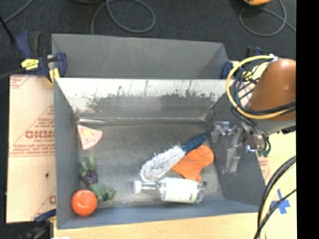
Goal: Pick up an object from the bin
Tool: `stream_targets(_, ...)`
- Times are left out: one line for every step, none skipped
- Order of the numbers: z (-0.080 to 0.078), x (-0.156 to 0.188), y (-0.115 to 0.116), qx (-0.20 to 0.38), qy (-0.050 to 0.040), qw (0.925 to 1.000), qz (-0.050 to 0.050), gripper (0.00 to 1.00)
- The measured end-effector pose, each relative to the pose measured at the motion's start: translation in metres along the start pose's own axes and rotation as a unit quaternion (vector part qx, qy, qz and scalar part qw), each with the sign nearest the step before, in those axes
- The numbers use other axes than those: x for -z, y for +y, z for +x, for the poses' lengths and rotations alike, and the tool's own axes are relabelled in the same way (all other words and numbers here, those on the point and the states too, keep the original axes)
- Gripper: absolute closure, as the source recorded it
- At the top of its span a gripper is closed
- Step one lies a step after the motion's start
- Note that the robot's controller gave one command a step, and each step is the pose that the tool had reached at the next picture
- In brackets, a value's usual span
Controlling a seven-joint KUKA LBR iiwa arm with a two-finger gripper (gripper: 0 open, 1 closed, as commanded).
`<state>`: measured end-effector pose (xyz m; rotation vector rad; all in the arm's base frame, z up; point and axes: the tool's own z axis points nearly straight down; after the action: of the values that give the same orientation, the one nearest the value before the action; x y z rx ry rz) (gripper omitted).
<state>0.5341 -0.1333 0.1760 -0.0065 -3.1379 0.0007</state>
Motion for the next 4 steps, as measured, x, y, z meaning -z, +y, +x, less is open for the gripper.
stream_targets(-0.001,0.005,0.001,0.002,-0.0038,1.0000,0.001,0.00)
stream_targets(-0.011,-0.023,0.014,0.055,-0.0061,0.9985,0.002,0.00)
stream_targets(-0.032,-0.035,0.058,0.194,-0.0038,0.9810,0.002,0.00)
stream_targets(-0.034,-0.018,0.069,0.232,-0.0079,0.9727,0.004,0.00)
